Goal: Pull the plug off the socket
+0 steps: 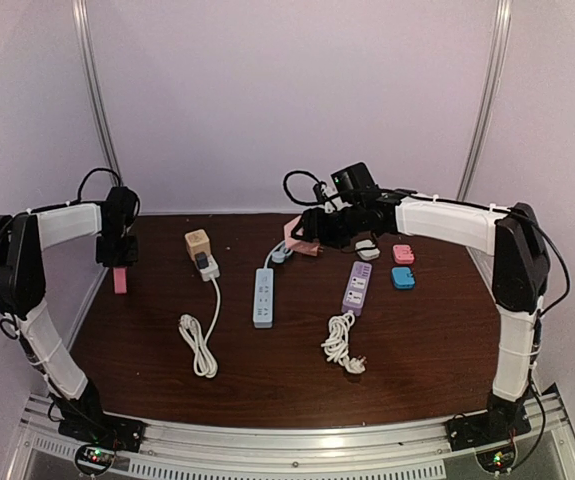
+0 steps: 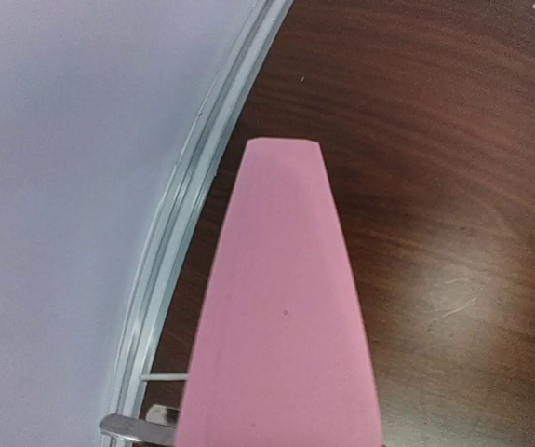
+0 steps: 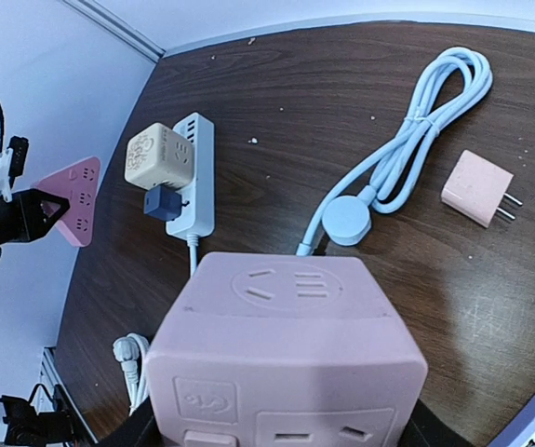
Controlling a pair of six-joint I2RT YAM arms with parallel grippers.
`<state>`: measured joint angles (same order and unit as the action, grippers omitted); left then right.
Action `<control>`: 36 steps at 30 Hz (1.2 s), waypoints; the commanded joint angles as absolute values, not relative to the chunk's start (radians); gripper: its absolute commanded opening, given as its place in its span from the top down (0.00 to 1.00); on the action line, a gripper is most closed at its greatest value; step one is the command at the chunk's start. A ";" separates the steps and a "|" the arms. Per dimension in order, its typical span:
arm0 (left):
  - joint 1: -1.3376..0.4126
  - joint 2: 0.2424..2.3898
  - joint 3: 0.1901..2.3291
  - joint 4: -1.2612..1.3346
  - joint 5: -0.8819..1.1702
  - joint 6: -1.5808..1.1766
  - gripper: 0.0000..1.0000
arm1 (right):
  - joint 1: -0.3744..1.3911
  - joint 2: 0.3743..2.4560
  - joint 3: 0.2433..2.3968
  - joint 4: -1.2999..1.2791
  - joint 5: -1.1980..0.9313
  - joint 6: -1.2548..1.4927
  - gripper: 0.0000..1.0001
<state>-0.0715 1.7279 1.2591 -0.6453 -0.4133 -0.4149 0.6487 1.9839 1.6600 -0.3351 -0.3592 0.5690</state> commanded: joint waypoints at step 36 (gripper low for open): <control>-0.172 1.920 1.342 -0.641 -0.392 -0.383 0.19 | 0.601 1.908 1.577 -0.360 -0.281 0.525 1.00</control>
